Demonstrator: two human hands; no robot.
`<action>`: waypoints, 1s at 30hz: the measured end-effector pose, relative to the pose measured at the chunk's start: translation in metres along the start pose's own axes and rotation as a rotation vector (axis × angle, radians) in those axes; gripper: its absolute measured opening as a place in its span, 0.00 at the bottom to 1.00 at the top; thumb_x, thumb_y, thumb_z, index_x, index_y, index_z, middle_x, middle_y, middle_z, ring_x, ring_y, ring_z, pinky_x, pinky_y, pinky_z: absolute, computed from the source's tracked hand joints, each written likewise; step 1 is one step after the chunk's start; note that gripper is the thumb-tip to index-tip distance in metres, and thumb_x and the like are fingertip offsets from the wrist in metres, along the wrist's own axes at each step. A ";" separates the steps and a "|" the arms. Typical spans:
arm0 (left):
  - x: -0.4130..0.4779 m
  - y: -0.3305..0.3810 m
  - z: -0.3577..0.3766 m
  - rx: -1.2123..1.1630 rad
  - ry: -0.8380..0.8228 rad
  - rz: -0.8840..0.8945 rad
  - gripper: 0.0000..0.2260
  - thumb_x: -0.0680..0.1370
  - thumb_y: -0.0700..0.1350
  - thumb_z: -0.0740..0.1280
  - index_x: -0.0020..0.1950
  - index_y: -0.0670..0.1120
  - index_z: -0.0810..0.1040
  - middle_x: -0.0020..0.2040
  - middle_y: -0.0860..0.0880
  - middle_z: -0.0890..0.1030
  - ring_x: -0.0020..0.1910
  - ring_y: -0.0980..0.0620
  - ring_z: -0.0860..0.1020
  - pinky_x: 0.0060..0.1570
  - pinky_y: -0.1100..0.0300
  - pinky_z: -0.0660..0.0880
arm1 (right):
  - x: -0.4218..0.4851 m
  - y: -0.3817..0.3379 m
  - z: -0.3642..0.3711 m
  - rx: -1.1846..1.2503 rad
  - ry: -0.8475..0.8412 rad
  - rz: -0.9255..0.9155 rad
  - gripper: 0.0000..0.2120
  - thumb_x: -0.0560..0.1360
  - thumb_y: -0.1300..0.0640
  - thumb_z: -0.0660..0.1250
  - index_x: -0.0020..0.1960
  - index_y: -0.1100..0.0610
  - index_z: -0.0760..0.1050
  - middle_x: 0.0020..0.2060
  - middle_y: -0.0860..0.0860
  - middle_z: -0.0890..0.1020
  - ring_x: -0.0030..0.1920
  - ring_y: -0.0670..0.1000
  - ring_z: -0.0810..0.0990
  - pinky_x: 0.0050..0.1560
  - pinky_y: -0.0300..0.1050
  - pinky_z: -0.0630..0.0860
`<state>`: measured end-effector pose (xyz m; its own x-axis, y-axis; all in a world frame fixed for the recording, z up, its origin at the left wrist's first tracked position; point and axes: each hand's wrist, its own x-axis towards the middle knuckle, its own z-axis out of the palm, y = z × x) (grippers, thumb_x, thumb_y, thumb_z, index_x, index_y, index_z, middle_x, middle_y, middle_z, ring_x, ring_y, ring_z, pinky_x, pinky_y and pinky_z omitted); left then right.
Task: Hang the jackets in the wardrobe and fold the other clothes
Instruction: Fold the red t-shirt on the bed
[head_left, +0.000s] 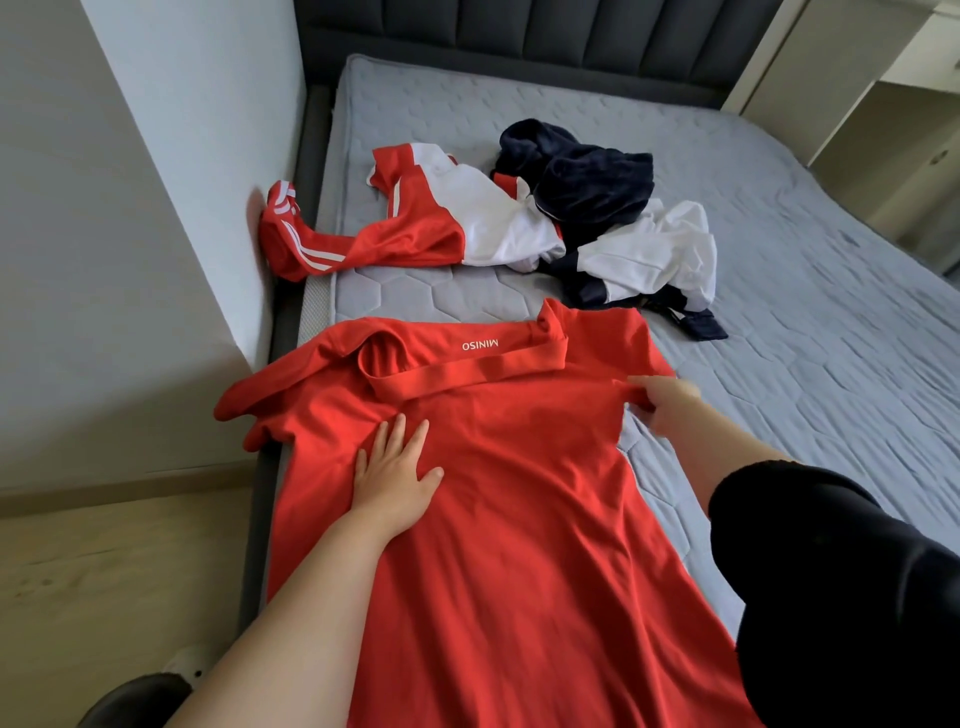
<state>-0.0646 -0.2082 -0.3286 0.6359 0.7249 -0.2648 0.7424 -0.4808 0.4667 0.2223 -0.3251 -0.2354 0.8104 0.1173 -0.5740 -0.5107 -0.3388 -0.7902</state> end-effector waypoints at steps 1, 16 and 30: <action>0.000 0.000 0.000 0.000 -0.003 0.001 0.30 0.80 0.55 0.58 0.77 0.56 0.46 0.78 0.51 0.42 0.76 0.51 0.41 0.73 0.49 0.43 | 0.003 -0.004 -0.004 -0.111 0.135 -0.118 0.10 0.73 0.63 0.70 0.37 0.61 0.70 0.28 0.56 0.74 0.23 0.51 0.75 0.21 0.42 0.74; -0.006 0.007 -0.009 -0.145 0.154 -0.014 0.28 0.78 0.49 0.63 0.76 0.49 0.58 0.77 0.49 0.55 0.76 0.51 0.52 0.73 0.54 0.51 | -0.022 0.085 0.035 -1.227 0.101 -0.770 0.25 0.79 0.50 0.54 0.73 0.60 0.60 0.74 0.56 0.61 0.74 0.55 0.56 0.72 0.59 0.49; 0.046 0.017 -0.079 -1.127 0.155 -0.353 0.13 0.75 0.36 0.68 0.59 0.43 0.75 0.36 0.49 0.78 0.27 0.57 0.77 0.23 0.68 0.71 | -0.027 0.013 0.095 -0.274 -0.230 -0.505 0.18 0.72 0.71 0.65 0.62 0.66 0.71 0.38 0.59 0.79 0.24 0.44 0.78 0.28 0.37 0.76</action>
<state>-0.0394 -0.1443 -0.2659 0.3437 0.8192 -0.4590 0.2183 0.4057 0.8876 0.1665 -0.2437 -0.2505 0.8346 0.5137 -0.1989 0.0374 -0.4131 -0.9099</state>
